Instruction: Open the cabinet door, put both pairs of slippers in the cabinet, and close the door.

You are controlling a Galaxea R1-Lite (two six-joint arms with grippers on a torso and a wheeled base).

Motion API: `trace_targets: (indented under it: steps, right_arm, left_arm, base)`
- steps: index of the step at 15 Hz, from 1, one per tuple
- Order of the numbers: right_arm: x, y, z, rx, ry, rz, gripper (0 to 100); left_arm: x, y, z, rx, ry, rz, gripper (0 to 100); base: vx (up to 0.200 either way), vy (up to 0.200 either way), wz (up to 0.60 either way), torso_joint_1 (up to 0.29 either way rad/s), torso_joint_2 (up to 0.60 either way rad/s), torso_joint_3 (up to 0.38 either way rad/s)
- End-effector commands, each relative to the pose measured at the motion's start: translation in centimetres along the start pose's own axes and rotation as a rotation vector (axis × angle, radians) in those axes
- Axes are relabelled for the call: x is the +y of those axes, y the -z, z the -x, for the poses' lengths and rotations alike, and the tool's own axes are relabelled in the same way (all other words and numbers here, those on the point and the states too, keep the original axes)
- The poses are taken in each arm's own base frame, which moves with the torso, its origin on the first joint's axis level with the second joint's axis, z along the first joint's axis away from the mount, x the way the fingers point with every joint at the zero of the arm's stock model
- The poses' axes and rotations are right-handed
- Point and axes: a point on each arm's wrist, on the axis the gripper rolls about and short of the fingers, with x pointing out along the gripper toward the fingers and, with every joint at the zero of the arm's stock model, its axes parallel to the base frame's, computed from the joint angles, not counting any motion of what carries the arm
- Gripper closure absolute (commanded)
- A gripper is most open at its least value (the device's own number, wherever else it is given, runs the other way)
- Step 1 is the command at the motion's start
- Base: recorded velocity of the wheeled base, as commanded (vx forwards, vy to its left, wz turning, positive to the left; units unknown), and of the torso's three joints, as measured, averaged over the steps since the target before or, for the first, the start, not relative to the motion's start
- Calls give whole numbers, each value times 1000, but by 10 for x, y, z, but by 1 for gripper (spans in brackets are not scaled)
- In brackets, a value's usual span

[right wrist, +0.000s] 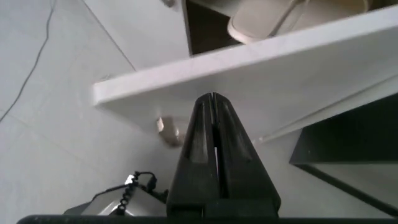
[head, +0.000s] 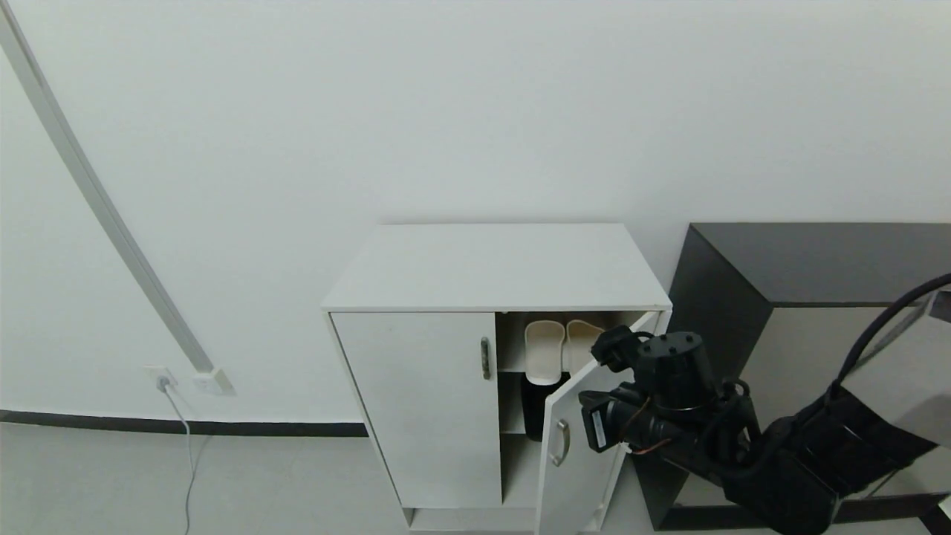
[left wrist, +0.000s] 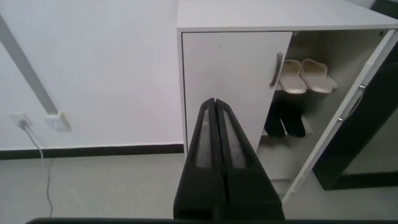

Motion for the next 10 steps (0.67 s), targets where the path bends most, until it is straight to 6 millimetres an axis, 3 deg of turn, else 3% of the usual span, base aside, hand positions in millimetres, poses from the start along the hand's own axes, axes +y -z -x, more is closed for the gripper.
trace_targets:
  steps: [1, 10]
  right_arm:
    - [-7, 4, -22, 13, 26, -11, 100]
    - [-8, -12, -81, -74, 42, -27, 100]
  left_arm:
    - [0, 0, 0, -1, -1, 1, 100]
    - [0, 0, 0, -1, -1, 2, 100]
  base:
    - [0, 0, 0, 0, 0, 0]
    - [0, 0, 0, 0, 0, 0]
